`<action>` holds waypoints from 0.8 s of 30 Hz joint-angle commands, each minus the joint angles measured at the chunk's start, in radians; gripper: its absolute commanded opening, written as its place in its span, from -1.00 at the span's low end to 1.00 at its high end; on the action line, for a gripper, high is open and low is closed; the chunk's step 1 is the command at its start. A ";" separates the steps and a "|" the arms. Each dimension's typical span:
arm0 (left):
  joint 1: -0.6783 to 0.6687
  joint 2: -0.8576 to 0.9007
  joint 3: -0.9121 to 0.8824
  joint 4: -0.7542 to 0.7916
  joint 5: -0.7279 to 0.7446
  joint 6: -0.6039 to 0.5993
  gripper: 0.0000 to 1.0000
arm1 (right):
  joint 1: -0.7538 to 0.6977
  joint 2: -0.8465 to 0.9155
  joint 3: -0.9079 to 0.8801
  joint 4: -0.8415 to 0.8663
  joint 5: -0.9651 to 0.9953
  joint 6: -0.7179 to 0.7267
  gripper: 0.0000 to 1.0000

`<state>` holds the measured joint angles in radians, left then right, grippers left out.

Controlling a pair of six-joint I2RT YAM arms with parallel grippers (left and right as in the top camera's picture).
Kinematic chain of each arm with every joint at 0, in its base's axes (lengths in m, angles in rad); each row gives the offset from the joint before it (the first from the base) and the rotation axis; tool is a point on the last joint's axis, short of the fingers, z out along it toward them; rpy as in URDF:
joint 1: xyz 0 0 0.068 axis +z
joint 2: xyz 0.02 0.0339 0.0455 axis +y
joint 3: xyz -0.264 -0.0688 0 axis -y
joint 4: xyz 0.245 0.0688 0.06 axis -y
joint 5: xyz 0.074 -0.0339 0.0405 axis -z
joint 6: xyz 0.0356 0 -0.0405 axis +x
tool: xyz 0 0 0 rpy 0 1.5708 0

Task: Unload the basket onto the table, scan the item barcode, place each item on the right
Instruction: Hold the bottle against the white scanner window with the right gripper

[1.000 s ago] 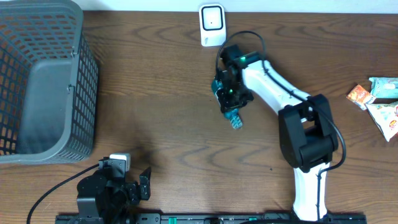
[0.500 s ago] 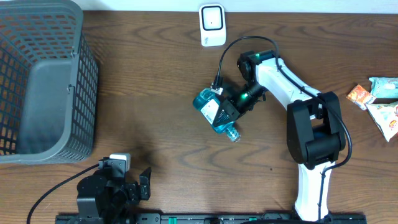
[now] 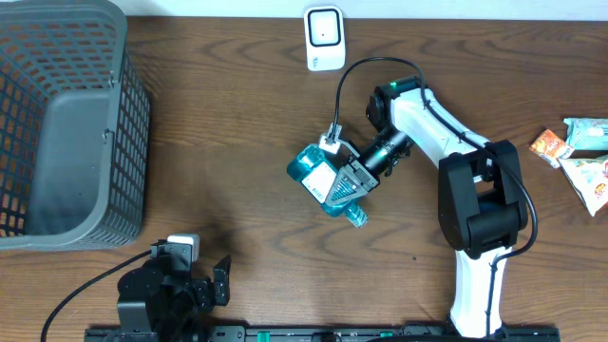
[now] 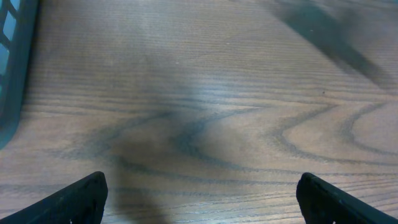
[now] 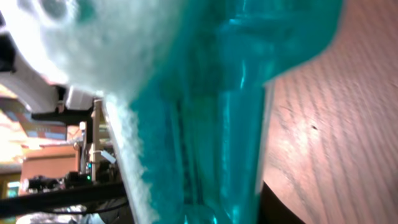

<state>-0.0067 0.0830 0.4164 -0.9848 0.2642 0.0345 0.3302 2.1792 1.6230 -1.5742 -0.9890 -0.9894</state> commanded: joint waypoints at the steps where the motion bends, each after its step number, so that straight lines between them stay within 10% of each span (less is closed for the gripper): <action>1: 0.005 -0.003 0.009 -0.001 0.013 0.014 0.94 | -0.006 -0.044 0.023 -0.027 -0.106 -0.151 -0.98; 9: 0.005 -0.003 0.009 -0.001 0.013 0.014 0.94 | -0.005 -0.044 0.054 0.031 0.027 -0.148 -0.97; 24: 0.005 -0.003 0.009 -0.001 0.013 0.014 0.94 | 0.087 -0.043 0.054 0.891 0.859 0.066 -0.98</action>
<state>-0.0067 0.0830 0.4164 -0.9848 0.2646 0.0345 0.3824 2.1765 1.6524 -0.7967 -0.4137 -0.9264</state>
